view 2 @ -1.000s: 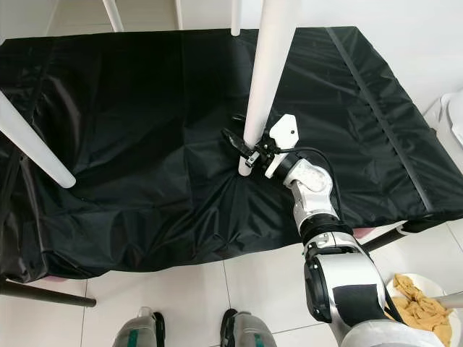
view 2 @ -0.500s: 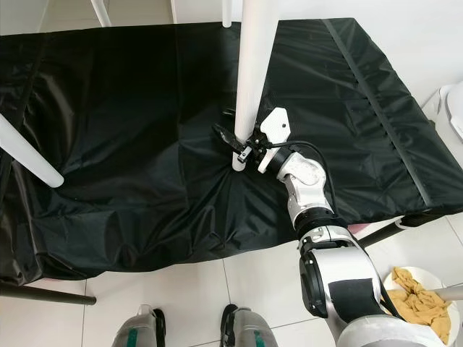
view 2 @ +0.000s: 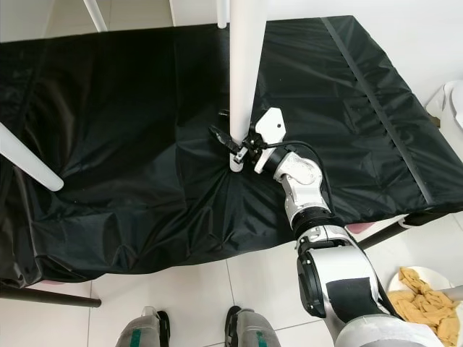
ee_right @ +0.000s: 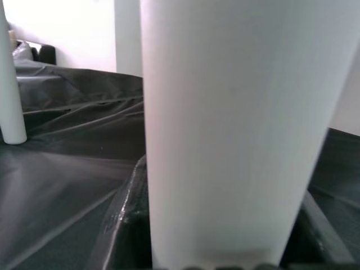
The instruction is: Building children table
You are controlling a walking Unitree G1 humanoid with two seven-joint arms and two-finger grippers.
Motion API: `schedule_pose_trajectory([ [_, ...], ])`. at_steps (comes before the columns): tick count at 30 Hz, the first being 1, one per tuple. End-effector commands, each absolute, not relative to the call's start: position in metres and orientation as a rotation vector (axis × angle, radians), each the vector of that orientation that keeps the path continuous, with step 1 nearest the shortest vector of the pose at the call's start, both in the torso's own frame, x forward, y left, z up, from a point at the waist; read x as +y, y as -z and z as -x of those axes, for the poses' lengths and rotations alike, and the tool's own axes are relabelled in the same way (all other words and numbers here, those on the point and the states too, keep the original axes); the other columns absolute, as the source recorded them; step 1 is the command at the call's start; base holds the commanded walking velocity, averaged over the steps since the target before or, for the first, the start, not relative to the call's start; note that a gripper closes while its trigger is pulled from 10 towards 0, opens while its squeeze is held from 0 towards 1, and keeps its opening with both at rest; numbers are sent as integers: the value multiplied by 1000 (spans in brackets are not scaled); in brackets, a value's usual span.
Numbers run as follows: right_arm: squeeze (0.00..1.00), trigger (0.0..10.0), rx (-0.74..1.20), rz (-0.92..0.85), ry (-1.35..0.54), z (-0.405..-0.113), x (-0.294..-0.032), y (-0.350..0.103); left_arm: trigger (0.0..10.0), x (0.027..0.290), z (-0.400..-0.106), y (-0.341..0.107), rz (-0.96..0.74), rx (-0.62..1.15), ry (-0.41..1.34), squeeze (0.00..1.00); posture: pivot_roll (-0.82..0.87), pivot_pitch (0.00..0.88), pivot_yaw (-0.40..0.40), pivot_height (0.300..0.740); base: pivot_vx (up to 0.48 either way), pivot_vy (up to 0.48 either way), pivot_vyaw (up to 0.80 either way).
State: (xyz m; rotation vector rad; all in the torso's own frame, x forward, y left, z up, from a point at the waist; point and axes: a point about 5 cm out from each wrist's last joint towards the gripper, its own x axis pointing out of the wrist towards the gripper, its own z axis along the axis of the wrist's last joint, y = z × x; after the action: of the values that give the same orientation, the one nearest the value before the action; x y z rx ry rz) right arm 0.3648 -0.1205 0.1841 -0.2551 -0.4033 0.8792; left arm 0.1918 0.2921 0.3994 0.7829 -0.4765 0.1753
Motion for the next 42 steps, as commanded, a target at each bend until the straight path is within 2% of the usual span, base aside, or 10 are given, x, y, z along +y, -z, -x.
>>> schedule_pose_trajectory([
  [1, 0, 10000, -170, 211, -871, -353, -133, -131, 10000, 319, -204, -374, -648, -298, -310, 0, 292, 219, 18, 740, 0, 0, 0],
  [5, 0, 10000, -173, 211, -871, -353, -132, -132, 10000, 315, -217, -345, -498, -221, -301, 0, 290, 221, 20, 740, 0, 0, 0],
  [21, 0, 10000, -182, 208, -884, -355, -129, -136, 10000, 307, -252, -259, -193, -1, -266, 0, 270, 216, 1, 740, 0, 0, 0],
  [29, 0, 10000, -197, 208, -875, -355, -134, -139, 10000, 292, -258, -253, -79, 8, -220, 0, 245, 208, 5, 740, 0, 0, 0],
  [30, 0, 10000, -198, 207, -875, -355, -134, -138, 3216, 289, -258, -252, -76, 7, -205, 0, 244, 208, 6, 740, 0, 0, 0],
  [31, 0, 10000, -198, 207, -875, -355, -134, -138, 3216, 289, -258, -252, -76, 7, -205, 0, 244, 208, 6, 740, 0, 0, 0],
  [32, 0, 10000, -198, 206, -874, -354, -135, -138, 1490, 287, -258, -251, -75, 5, -192, 0, 244, 208, 6, 740, 0, 0, 0],
  [33, 0, 10000, -198, 206, -874, -354, -135, -138, 1490, 287, -258, -251, -75, 5, -192, 0, 244, 208, 6, 740, 0, 0, 0],
  [34, 0, 10000, -197, 206, -873, -354, -135, -137, 0, 284, -259, -250, -75, 5, -176, 0, 245, 205, 7, 740, 0, 0, 0],
  [42, 0, 10000, -210, 190, -855, -354, -134, -137, 0, 273, -263, -249, -88, -1, -131, 0, 241, 197, 5, 740, 0, 0, 0],
])
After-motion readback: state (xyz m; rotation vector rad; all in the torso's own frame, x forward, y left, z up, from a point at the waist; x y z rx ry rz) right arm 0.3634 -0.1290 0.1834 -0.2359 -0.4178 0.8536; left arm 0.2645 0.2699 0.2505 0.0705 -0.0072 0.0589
